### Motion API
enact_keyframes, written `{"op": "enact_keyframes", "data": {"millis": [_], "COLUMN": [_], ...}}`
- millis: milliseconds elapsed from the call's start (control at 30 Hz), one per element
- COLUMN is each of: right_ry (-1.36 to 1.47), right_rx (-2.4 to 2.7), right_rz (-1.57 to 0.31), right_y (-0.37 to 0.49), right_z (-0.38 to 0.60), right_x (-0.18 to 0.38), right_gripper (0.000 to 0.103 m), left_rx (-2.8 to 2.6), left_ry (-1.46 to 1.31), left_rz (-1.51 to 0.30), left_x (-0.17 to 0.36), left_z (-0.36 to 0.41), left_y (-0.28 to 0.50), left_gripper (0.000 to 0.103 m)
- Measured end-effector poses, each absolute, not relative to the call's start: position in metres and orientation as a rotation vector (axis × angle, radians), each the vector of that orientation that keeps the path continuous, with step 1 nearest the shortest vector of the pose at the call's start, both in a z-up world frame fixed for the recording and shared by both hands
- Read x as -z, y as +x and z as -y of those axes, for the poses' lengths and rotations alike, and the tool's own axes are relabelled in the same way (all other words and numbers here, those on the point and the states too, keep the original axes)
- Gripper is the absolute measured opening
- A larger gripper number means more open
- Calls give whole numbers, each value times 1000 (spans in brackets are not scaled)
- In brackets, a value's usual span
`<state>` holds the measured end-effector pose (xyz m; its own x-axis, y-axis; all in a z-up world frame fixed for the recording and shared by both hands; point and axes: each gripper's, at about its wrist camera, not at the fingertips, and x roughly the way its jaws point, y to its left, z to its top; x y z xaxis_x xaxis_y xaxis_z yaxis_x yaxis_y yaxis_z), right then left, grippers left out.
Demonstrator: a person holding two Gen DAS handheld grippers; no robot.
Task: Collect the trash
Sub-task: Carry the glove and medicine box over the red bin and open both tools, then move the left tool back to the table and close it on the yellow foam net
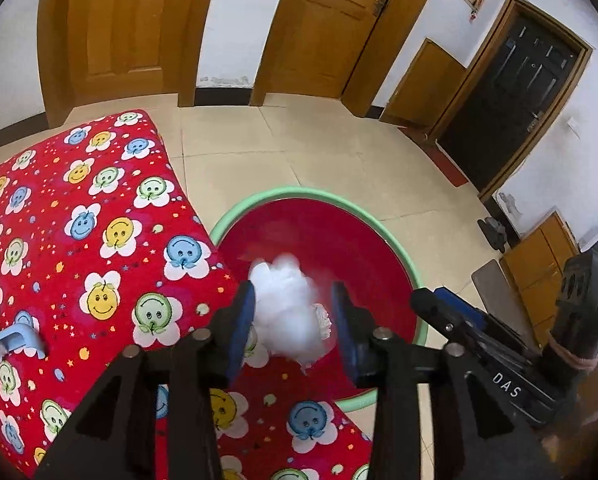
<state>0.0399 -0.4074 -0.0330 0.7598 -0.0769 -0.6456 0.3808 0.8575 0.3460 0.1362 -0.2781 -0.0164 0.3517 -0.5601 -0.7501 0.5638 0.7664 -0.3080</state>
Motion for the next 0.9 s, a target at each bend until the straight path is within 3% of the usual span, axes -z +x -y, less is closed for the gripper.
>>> {"op": "enact_keyframes", "data": {"millis": [400, 900], "right_ry": [490, 456], "right_rx": [243, 217], "right_rz": [-661, -672], "right_y": [36, 40], "right_z": [398, 374], "right_x": [26, 10], "right_gripper": [57, 58], "left_rx": [631, 410], "left_ry": [-25, -117], "left_rz": [-937, -880], "left_x": [2, -9], "left_z": [241, 129], "left_y": [137, 166], "left_gripper": [44, 44]}}
